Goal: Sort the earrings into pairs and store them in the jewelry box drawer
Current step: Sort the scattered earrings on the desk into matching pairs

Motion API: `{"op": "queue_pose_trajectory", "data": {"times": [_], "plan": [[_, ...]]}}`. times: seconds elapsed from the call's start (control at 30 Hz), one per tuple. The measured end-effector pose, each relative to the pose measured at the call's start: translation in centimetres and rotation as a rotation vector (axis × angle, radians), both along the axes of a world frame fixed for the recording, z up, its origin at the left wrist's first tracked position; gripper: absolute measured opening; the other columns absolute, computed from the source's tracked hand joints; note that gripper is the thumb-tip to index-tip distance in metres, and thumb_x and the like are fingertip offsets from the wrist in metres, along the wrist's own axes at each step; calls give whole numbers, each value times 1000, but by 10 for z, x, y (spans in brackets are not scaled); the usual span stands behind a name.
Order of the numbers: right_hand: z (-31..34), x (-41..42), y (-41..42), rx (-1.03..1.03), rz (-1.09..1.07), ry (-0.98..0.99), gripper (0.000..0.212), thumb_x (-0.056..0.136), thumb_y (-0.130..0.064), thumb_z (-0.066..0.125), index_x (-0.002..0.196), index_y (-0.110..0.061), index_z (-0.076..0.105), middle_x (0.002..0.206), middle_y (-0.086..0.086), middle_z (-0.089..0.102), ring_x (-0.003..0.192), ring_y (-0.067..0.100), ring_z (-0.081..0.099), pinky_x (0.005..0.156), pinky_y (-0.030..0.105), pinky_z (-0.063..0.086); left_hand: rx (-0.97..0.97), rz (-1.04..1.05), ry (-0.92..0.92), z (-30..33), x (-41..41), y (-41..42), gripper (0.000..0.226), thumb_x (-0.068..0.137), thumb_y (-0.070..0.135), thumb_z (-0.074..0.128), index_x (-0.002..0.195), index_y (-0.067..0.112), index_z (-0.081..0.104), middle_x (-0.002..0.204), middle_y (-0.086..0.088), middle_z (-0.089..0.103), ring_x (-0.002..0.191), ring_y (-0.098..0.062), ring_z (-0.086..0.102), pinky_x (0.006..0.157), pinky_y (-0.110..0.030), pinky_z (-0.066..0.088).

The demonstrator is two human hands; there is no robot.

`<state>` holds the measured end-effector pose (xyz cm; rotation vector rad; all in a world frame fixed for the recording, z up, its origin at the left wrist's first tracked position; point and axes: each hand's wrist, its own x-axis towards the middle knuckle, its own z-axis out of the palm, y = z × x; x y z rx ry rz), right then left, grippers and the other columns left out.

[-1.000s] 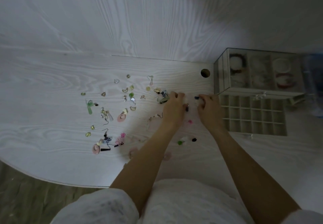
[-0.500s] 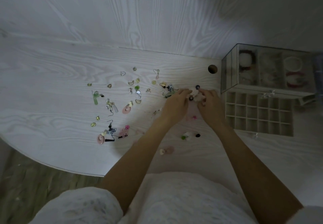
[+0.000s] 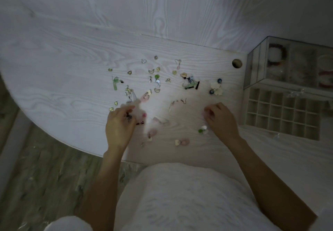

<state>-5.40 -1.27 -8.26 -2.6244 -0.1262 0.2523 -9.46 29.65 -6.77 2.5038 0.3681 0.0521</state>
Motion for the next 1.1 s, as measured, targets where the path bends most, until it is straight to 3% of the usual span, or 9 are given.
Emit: {"op": "queue_pose_trajectory", "data": {"times": [0.13,0.3,0.43,0.57,0.67,0.83,0.97,1.1], "plan": [[3,-3,13,-1,52,-21,8,84,-11,62,91,-7,63,88,10,59,76,25,55,62,34,46,92,-2,5,-7,-20,3,32,75,5,70,107,10,66,101,-16,64,91,-37,52,75,-40,46],[3,-8,22,-12,86,-25,8,83,-9,59,90,-9,62,88,8,59,78,23,56,62,37,49,224,-157,24,-14,-15,-12,23,80,18,59,101,20,68,101,-5,68,88,-32,55,73,-37,42],[4,-10,22,-25,67,-10,12,83,-10,61,95,-9,63,96,8,60,84,22,58,67,35,51,287,-169,78,-19,-5,-19,20,76,10,67,95,14,67,95,-11,67,82,-36,57,67,-39,43],[4,-10,19,-37,78,-6,14,83,-11,61,98,-9,63,99,7,60,87,22,57,67,29,45,175,-155,147,-13,8,-18,18,79,12,64,97,8,65,93,-17,62,87,-38,53,70,-42,44],[3,-9,17,-38,72,-3,15,82,-11,61,97,-10,63,98,7,60,88,23,56,64,26,40,77,-162,180,-11,17,-18,12,83,11,60,94,10,65,90,-15,62,86,-33,57,67,-34,43],[3,-5,11,-24,64,-9,13,82,-11,61,95,-11,62,95,5,59,85,21,55,63,28,44,18,-132,193,-6,28,-28,15,86,15,58,96,14,69,92,-14,62,84,-29,58,68,-26,35],[3,-4,11,-23,64,-23,10,82,-11,61,91,-10,62,92,6,59,82,21,54,61,25,37,-17,-234,190,-1,38,-47,13,84,12,62,92,16,71,101,-10,67,90,-28,61,72,-24,39],[2,-5,9,-21,39,-19,9,84,-14,60,93,-12,62,94,2,58,84,16,51,62,23,33,-2,-398,224,4,42,-72,12,83,14,62,90,19,72,96,-8,67,84,-28,63,71,-27,41]]}}
